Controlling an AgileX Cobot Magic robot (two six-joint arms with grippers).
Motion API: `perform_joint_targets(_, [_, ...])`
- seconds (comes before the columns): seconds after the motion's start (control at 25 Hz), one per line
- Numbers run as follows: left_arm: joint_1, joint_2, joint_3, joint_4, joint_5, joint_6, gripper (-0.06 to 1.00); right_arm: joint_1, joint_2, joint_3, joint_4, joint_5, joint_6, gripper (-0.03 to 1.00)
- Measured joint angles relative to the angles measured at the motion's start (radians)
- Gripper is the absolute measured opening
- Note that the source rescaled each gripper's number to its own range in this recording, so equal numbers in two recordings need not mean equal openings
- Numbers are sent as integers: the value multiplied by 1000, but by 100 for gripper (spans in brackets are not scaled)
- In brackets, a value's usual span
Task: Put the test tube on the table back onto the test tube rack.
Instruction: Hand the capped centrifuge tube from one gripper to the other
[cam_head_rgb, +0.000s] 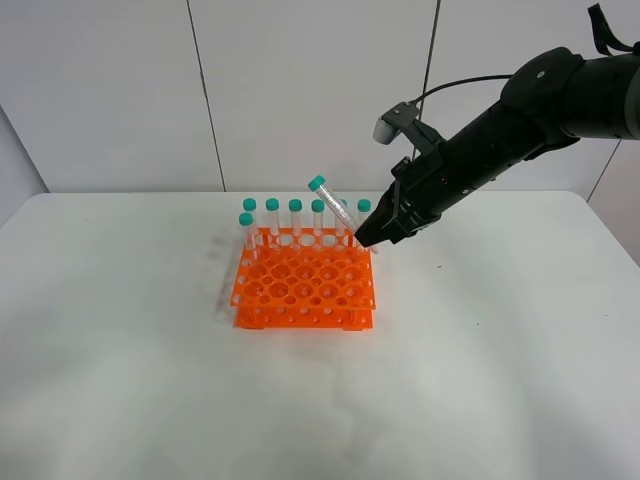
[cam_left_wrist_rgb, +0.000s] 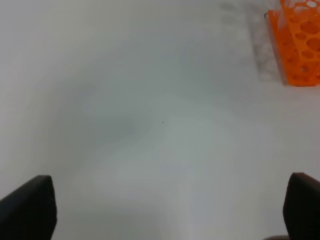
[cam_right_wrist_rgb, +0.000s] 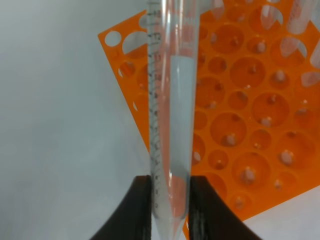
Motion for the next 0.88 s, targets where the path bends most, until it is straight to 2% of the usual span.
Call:
perform_joint_targets(0.24, [0, 0, -6, 2, -4, 0, 100, 0, 0, 0, 0, -5, -1, 0])
perform_joint_targets(0.4, [0, 45, -72, 10, -49, 0, 100, 0, 0, 0, 0, -5, -1, 0])
perform_joint_targets(0.68, [0, 344, -238, 10, -151, 8, 100, 0, 0, 0, 0, -5, -1, 0])
perform_joint_targets(0.88, [0, 600, -329, -6, -264, 11, 100, 0, 0, 0, 0, -5, -1, 0])
